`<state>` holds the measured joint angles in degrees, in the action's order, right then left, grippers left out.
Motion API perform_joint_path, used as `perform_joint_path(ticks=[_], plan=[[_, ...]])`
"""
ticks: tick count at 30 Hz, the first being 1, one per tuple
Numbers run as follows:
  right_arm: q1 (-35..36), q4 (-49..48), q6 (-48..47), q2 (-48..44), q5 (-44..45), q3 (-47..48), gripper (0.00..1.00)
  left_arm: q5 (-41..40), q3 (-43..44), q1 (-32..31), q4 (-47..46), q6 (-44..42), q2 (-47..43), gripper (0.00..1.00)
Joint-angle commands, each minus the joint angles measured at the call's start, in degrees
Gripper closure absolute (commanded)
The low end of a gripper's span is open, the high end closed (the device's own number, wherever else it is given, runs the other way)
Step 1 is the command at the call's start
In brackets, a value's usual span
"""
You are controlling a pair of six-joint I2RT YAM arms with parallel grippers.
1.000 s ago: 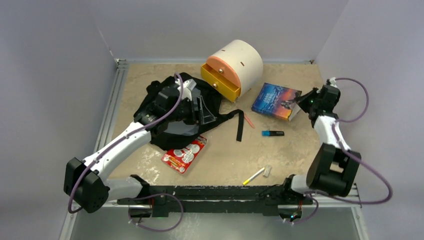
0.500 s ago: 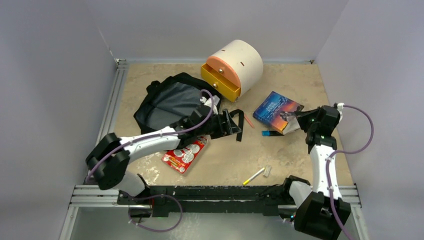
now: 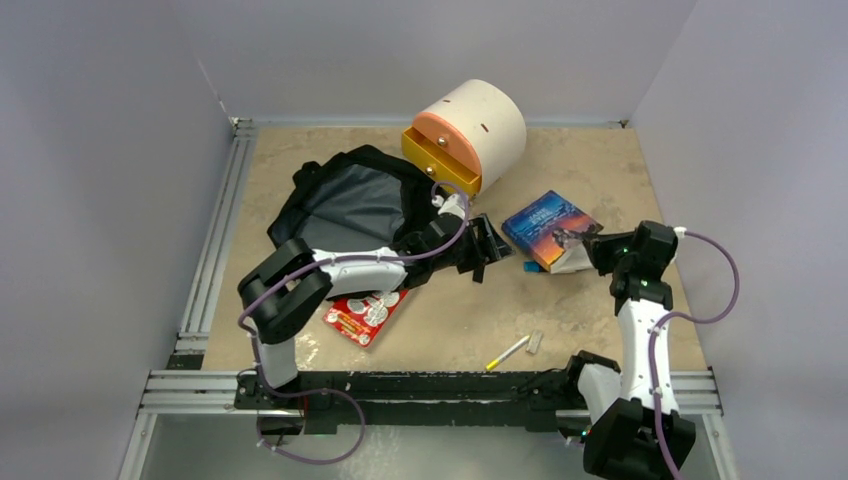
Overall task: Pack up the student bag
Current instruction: Pick up the book from the center of the board.
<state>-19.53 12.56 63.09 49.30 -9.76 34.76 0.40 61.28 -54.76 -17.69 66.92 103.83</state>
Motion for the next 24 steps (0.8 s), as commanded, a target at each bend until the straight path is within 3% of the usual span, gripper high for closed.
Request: perform_joint_path(ticks=[1, 7, 13, 24], plan=[[-0.03, 0.03, 3.40, -1.99, -4.32, 3.14, 1.00, -1.70, 4.45, -0.26, -7.10, -0.89, 2.32, 0.23], [0.02, -2.59, 6.29, -0.89, -13.26, 1.45, 1.00, -1.55, 4.34, -0.18, -11.16, 0.45, 6.43, 0.22], [0.01, -1.97, 8.26, -1.41, -14.87, 0.74, 1.00, -0.67, 5.16, -0.26, -15.12, 6.15, 11.19, 0.21], [-0.06, -2.47, 10.75, -2.39, -16.78, -3.06, 1.00, -1.22, 11.11, -0.26, -18.18, 8.97, 18.64, 0.21]])
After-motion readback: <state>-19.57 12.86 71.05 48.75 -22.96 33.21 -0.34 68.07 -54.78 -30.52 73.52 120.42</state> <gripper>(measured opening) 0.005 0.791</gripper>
